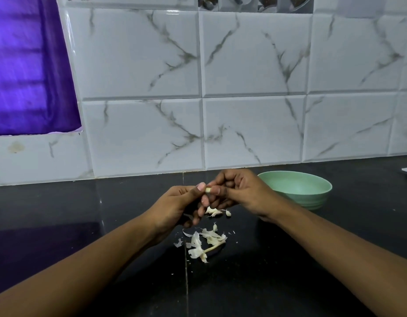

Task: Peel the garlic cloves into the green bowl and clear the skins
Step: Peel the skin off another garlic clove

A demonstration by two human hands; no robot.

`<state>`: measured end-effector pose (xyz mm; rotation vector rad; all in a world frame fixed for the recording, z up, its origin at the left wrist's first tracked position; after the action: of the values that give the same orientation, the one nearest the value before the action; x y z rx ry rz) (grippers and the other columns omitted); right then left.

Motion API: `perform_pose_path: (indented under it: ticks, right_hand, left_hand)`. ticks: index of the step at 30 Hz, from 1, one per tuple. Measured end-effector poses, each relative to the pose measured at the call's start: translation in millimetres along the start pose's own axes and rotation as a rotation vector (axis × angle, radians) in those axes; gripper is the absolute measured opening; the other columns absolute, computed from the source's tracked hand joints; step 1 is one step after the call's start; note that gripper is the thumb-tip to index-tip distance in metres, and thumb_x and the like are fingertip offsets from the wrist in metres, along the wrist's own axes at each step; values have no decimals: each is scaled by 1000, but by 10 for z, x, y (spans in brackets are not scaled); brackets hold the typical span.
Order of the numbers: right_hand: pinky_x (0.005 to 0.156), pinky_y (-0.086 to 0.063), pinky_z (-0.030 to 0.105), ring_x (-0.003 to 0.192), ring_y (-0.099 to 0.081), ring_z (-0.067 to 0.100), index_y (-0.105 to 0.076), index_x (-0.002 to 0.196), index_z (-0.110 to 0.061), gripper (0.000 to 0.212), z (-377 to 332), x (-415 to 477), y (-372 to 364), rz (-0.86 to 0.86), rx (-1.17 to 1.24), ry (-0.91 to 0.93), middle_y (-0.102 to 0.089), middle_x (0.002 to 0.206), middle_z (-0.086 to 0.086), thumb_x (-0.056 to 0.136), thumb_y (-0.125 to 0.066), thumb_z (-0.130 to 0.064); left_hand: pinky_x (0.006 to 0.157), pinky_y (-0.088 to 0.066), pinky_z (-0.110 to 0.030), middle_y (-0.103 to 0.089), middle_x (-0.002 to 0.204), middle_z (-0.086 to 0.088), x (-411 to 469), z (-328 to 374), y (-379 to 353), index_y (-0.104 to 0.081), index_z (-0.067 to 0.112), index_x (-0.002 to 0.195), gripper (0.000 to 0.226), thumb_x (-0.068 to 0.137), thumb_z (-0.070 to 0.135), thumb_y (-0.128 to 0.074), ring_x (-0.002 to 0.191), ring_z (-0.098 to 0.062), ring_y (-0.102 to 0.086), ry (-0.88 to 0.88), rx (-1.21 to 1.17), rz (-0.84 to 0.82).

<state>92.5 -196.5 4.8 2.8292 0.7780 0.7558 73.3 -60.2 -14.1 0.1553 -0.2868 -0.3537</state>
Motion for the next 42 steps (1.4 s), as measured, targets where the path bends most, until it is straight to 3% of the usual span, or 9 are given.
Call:
perform_pose_path:
  ticks: [8, 13, 16, 18, 26, 32, 37, 40, 42]
  right_hand:
    - [57, -56, 24, 58, -65, 12, -62, 87, -5, 10, 87, 9, 82, 65, 106, -100, -68, 67, 4, 90, -55, -12]
    - [58, -56, 26, 59, -64, 12, -61, 88, -3, 13, 91, -1, 91, 85, 147, -130, -67, 68, 5, 84, -60, -15]
    - [56, -56, 26, 56, -63, 12, -60, 82, -5, 7, 111, -13, 30, 56, 140, -142, -67, 65, 4, 87, -60, -11]
    - [53, -56, 25, 53, -63, 11, -58, 80, -6, 9, 110, -19, -22, 28, 141, -146, -66, 63, 4, 88, -59, -10]
    - [50, -52, 20, 50, -61, 9, -58, 79, -4, 15, 78, -10, -26, 39, 186, -147, -66, 61, 2, 90, -56, -14]
    - [54, -54, 22, 55, -64, 13, -60, 79, -5, 11, 69, -10, -43, 34, 223, -149, -67, 67, 7, 84, -61, -16]
    - [57, -58, 23, 64, -68, 12, -60, 89, -4, 6, 13, -22, 75, 79, 274, -151, -70, 71, 5, 87, -58, 2]
    - [59, -58, 24, 70, -69, 11, -62, 91, -8, 15, -46, -45, 124, 48, 179, -155, -70, 76, 3, 85, -61, 6]
    - [61, -58, 24, 71, -69, 10, -61, 89, -10, 19, -87, -54, 124, 15, 55, -150, -68, 78, 3, 83, -63, 8]
  left_hand:
    - [54, -49, -23, -70, 68, -3, -35, 98, 125, -71, 13, 78, 12, 68, 18, -77, 59, -12, -63, -128, 210, 130]
    - [54, -49, -27, -69, 74, 0, -20, 96, 130, -59, 17, 84, 31, 67, 22, -85, 60, -17, -63, -186, 340, 237]
    - [50, -46, -26, -71, 77, -4, -12, 83, 89, -56, 15, 83, 45, 65, 53, -71, 61, -21, -69, -147, 321, 241]
    - [49, -46, -26, -70, 72, -2, 1, 88, 68, -58, 10, 79, 49, 70, 58, -58, 59, -21, -69, -137, 353, 198]
    - [47, -46, -23, -65, 71, -2, 1, 24, 25, -59, 7, 80, 27, 85, 32, -51, 54, -15, -60, -99, 91, -17]
    - [55, -51, -24, -70, 74, -8, -11, 99, 143, -67, 10, 75, 18, 80, 26, -61, 56, -16, -62, -92, 98, -2]
    - [62, -55, -27, -73, 76, -7, -39, 184, 232, -74, 19, 76, 5, 72, 17, -73, 68, -14, -68, -103, 280, 63]
    - [72, -54, -21, -75, 89, 1, -21, 270, 255, -67, 28, 100, 32, 75, 9, -78, 80, -6, -69, -172, 545, 62]
    - [66, -49, -18, -73, 72, 8, 3, 313, 228, -67, 36, 81, 16, 78, 25, -77, 68, 1, -67, -160, 822, 93]
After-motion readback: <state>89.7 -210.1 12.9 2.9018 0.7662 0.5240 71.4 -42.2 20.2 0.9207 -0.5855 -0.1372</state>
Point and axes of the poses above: each hand's wrist, its own x-axis towards the middle knuckle, its own y-axis out of the back of the hand, z = x × y, the point moved 5 cm from there along x, towards the middle knuckle
